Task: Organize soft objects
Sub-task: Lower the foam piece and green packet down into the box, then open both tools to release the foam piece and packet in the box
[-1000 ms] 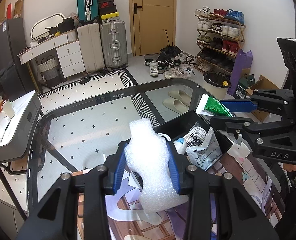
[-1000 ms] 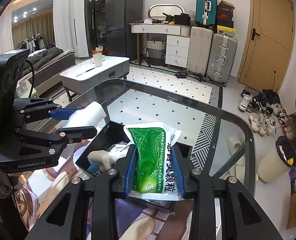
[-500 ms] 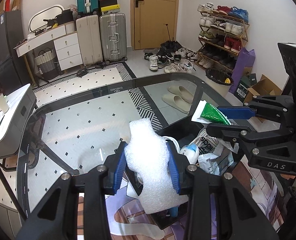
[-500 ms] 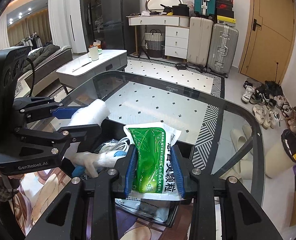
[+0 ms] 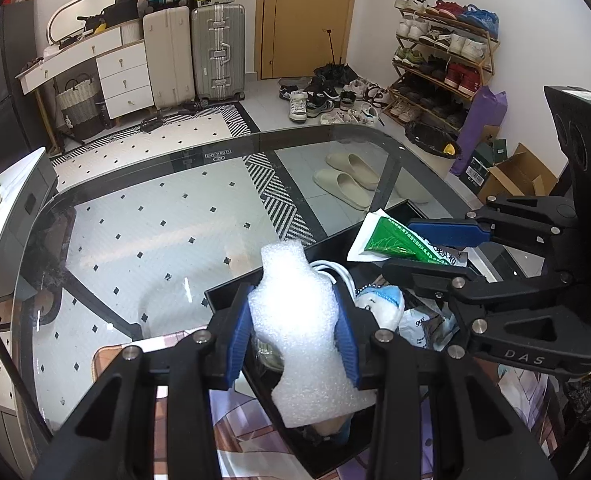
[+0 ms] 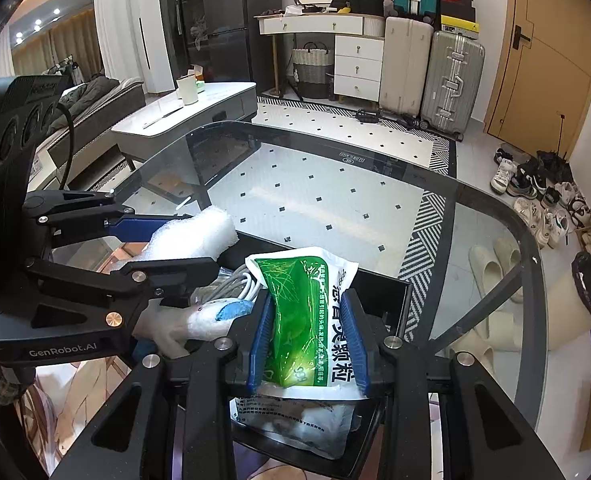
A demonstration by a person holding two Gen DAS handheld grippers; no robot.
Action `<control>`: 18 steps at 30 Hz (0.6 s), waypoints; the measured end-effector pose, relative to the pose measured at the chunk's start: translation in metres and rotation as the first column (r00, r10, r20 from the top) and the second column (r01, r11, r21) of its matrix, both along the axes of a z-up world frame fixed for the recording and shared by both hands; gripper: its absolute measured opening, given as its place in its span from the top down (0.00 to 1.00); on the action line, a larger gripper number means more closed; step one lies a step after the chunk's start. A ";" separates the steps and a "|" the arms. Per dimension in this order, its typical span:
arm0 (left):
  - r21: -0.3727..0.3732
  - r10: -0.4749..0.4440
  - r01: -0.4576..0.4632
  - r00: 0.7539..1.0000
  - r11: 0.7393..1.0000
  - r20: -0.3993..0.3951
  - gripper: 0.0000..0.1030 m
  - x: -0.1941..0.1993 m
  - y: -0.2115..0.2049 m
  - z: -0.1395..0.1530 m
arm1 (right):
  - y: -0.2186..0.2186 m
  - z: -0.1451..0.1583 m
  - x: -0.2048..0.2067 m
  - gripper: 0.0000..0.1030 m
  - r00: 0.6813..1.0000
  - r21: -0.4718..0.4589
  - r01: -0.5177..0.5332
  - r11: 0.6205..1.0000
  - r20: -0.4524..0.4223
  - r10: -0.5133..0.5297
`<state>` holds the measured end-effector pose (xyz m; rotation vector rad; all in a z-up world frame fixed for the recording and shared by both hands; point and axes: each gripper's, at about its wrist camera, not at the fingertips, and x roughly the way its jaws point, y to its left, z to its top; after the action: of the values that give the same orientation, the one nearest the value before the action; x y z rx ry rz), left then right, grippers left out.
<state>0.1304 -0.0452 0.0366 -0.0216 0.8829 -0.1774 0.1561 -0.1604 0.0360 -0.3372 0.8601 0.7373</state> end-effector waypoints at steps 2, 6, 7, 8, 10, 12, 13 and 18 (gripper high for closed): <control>0.000 -0.006 0.006 1.000 1.000 -0.012 0.63 0.001 -0.001 -0.001 | 0.002 -0.001 0.000 0.67 1.000 -0.013 -0.003 1.000 0.011 0.003; -0.012 -0.006 0.006 1.000 1.000 -0.001 0.55 -0.002 -0.001 0.001 | 0.001 0.002 -0.005 0.63 1.000 -0.016 -0.010 1.000 0.026 0.010; -0.004 -0.007 0.007 1.000 1.000 0.004 0.50 -0.003 -0.001 0.001 | -0.001 0.003 -0.006 0.62 0.999 -0.013 -0.011 1.000 0.031 0.011; 0.009 -0.010 0.010 1.000 1.000 0.012 0.41 -0.005 -0.002 0.002 | -0.002 0.005 -0.006 0.61 0.999 -0.007 -0.013 1.000 0.035 0.013; 0.023 -0.017 0.017 1.000 1.000 0.024 0.41 -0.008 -0.004 0.003 | -0.004 0.009 -0.011 0.57 0.999 0.000 -0.016 1.000 0.044 0.016; 0.017 -0.015 0.015 1.000 1.000 0.022 0.39 -0.009 -0.003 0.004 | -0.005 0.011 -0.012 0.56 0.999 0.001 -0.019 1.000 0.046 0.019; 0.015 -0.011 0.011 1.000 1.000 0.018 0.39 -0.009 -0.001 0.003 | -0.006 0.011 -0.013 0.54 0.999 0.000 -0.020 1.000 0.047 0.020; 0.007 0.007 -0.008 1.000 1.000 0.025 0.21 -0.014 0.004 0.006 | -0.011 0.017 -0.020 0.48 0.998 -0.001 -0.021 1.000 0.063 0.021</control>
<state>0.1160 -0.0408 0.0424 -0.0160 0.8585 -0.1672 0.1361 -0.1712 0.0529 -0.3684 0.7981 0.7420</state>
